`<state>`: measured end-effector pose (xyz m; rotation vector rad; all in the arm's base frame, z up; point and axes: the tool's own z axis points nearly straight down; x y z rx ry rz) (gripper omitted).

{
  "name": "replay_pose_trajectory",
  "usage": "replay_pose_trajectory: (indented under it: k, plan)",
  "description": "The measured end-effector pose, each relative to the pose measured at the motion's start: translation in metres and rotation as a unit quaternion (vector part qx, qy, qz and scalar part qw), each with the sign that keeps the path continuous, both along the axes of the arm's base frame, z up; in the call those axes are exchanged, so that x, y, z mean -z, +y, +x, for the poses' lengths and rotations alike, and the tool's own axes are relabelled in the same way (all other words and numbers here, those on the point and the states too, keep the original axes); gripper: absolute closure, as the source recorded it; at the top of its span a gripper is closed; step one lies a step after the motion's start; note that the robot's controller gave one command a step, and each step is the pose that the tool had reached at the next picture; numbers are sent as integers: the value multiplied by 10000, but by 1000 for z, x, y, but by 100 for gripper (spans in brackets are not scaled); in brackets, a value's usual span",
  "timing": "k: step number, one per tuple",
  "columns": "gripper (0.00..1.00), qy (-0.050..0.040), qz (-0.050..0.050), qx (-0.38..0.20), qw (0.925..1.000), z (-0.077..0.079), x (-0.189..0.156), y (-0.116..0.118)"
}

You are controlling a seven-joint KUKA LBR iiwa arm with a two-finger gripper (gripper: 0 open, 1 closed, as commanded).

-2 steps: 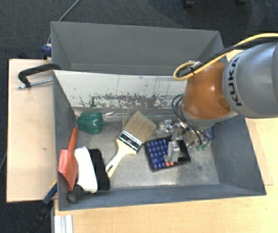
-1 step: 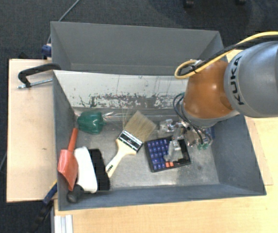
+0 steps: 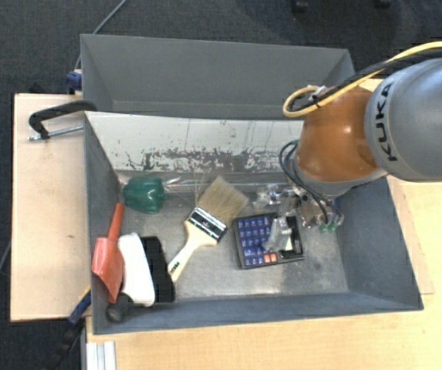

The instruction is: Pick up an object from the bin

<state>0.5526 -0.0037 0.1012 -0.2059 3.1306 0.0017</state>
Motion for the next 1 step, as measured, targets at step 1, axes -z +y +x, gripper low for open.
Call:
replay_pose_trajectory:
  k: [1]
  plan:
    - [100, -30, 2, -1, 10000, 2, -22, 0]
